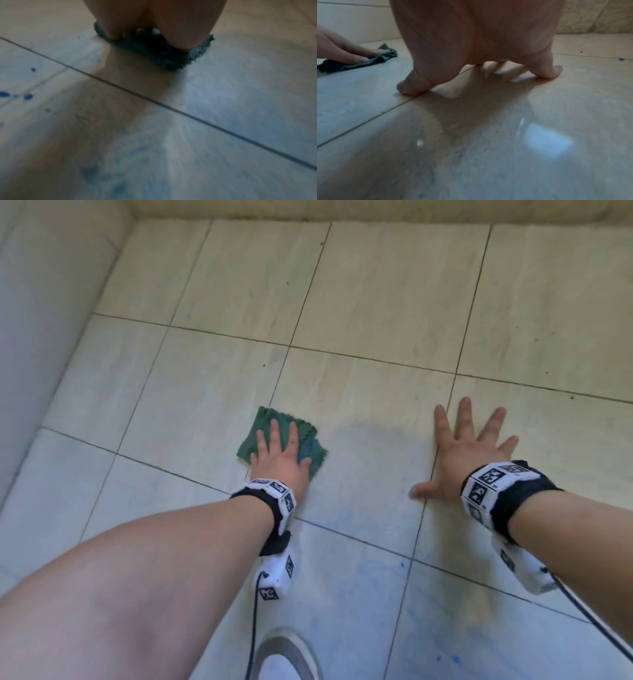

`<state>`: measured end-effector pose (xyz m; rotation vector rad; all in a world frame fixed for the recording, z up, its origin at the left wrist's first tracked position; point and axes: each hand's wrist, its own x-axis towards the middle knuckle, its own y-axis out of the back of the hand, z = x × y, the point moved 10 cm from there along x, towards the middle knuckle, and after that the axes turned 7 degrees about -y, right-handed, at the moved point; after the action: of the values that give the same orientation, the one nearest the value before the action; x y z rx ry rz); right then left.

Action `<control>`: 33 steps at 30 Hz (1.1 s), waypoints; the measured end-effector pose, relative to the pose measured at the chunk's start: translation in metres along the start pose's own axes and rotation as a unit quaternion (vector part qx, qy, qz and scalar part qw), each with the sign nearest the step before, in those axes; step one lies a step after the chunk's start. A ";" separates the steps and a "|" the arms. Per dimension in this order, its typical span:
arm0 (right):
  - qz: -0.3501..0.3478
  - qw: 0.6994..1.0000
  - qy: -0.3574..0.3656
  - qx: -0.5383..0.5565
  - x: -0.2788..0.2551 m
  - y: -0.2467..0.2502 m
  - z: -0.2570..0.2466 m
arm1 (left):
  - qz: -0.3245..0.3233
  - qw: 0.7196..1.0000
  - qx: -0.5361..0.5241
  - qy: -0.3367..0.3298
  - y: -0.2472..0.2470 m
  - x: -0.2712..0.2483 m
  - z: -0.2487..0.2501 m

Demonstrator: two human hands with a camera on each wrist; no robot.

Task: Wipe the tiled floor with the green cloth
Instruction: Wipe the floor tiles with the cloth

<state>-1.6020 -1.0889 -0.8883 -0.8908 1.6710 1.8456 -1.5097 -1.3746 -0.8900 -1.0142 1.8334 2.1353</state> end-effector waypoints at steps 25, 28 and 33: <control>-0.015 0.999 0.026 -0.014 0.001 -0.001 -0.025 | -0.041 0.987 0.079 -0.131 -0.052 -0.056 0.057; -0.011 0.999 0.036 -0.029 0.001 0.000 -0.023 | -0.063 0.961 0.115 -0.243 -0.071 -0.073 0.133; -0.027 0.994 0.076 -0.067 0.000 0.001 -0.010 | -0.053 0.951 0.130 -0.275 -0.062 -0.063 0.144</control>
<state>-1.6009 -1.0987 -0.8880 -1.1470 1.6090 1.9137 -1.4856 -1.2078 -0.9013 -0.3885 1.6694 1.8028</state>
